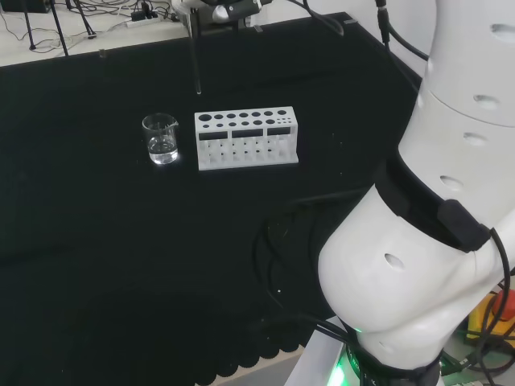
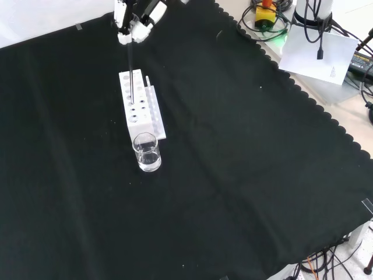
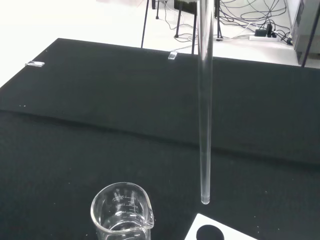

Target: Stir in the beaker to the left of the white test tube rack with the glass rod.

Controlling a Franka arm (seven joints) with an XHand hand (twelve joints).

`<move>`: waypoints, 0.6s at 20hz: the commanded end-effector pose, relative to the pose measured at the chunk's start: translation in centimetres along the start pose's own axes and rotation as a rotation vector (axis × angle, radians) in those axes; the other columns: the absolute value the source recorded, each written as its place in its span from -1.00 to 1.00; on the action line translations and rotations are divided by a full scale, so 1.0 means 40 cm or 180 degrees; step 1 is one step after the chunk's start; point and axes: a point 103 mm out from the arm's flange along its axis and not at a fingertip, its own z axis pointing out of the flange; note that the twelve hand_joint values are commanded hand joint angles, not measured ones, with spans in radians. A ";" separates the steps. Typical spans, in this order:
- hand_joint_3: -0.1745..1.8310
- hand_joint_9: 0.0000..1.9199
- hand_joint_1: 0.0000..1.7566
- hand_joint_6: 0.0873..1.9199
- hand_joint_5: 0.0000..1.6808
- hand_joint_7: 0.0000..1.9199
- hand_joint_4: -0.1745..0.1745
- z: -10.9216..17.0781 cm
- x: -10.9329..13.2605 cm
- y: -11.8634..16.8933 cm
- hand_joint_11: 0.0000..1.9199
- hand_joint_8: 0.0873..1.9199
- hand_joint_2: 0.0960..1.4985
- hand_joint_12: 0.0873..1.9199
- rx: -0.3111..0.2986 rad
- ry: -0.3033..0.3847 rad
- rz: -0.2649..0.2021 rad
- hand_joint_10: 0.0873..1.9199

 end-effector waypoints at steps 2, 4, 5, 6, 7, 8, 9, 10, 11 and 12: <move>-1.00 0.68 0.50 -0.69 0.44 0.29 -1.00 -0.017 0.019 -0.034 0.67 -0.12 0.43 -0.32 -0.0030 -0.0021 -0.0070 -0.30; -1.00 0.68 0.50 -0.69 0.44 0.29 -1.00 -0.017 0.024 -0.030 0.67 -0.12 0.43 -0.32 -0.0040 0.0021 -0.0080 -0.30; -1.00 0.68 0.50 -0.69 0.44 0.29 -1.00 -0.019 0.028 -0.026 0.67 -0.12 0.43 -0.32 -0.0049 0.0044 -0.0085 -0.30; -1.00 0.68 0.50 -0.69 0.44 0.29 -1.00 -0.020 0.032 -0.022 0.67 -0.12 0.43 -0.32 -0.0054 0.0065 -0.0093 -0.30; -1.00 0.68 0.50 -0.69 0.44 0.29 -1.00 -0.021 0.037 -0.019 0.67 -0.12 0.43 -0.32 -0.0062 0.0070 -0.0104 -0.30; -1.00 0.68 0.50 -0.69 0.44 0.29 -1.00 -0.022 0.042 -0.014 0.67 -0.12 0.43 -0.32 -0.0066 0.0080 -0.0115 -0.30; -1.00 0.68 0.50 -0.69 0.44 0.29 -1.00 -0.022 0.048 -0.010 0.67 -0.12 0.43 -0.32 -0.0071 0.0085 -0.0124 -0.30; -1.00 0.68 0.50 -0.69 0.43 0.29 -1.00 -0.022 0.054 -0.003 0.67 -0.12 0.43 -0.32 -0.0074 0.0101 -0.0138 -0.30; -1.00 0.68 0.50 -0.69 0.43 0.29 -1.00 -0.020 0.060 0.003 0.67 -0.12 0.43 -0.32 -0.0071 0.0102 -0.0147 -0.30; -1.00 0.68 0.50 -0.69 0.43 0.29 -1.00 -0.017 0.066 0.010 0.67 -0.12 0.43 -0.32 -0.0066 0.0117 -0.0163 -0.30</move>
